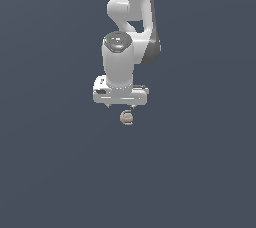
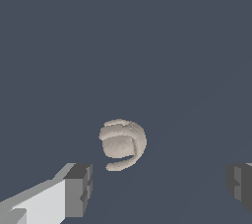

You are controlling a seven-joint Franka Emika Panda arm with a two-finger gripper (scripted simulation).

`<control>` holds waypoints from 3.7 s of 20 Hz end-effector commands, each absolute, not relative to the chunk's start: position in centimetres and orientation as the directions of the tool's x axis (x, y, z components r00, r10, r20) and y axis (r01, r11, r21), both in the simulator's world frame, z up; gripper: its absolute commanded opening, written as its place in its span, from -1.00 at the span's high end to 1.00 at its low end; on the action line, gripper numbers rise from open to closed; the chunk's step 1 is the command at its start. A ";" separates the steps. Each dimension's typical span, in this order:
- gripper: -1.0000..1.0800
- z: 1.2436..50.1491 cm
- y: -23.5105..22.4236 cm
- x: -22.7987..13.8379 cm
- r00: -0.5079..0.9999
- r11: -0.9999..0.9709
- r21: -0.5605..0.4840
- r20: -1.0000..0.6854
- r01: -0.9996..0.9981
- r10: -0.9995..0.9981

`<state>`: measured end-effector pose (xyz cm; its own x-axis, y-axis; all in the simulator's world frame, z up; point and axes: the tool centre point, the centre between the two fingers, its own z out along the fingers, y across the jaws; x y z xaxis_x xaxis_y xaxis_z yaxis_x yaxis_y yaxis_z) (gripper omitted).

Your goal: Pick up the object and move it to a goal position.

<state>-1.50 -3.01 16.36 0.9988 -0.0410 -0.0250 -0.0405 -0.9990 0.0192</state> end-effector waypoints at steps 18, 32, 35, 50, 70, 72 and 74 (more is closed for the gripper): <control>-0.92 16.4 -3.9 -1.8 0.999 -0.999 0.001 -0.012 -0.035 -0.035; -0.92 9.9 -1.4 -3.4 0.989 -0.989 0.001 -0.002 0.146 0.146; -0.92 9.2 -1.1 -3.7 0.986 -0.986 0.000 0.000 0.166 0.166; -0.92 5.4 -1.0 -3.9 0.985 -0.985 0.000 0.000 0.171 0.171; 1.00 4.2 -0.9 -3.8 0.985 -0.985 0.000 0.001 0.172 0.172; 1.00 4.5 -0.4 -3.7 0.985 -0.985 0.000 0.001 0.172 0.172; 1.00 5.0 0.4 -3.7 0.985 -0.985 0.000 0.001 0.172 0.172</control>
<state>-3.75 -0.21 4.64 0.9854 0.1700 -0.0005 0.1700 -0.9854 0.0004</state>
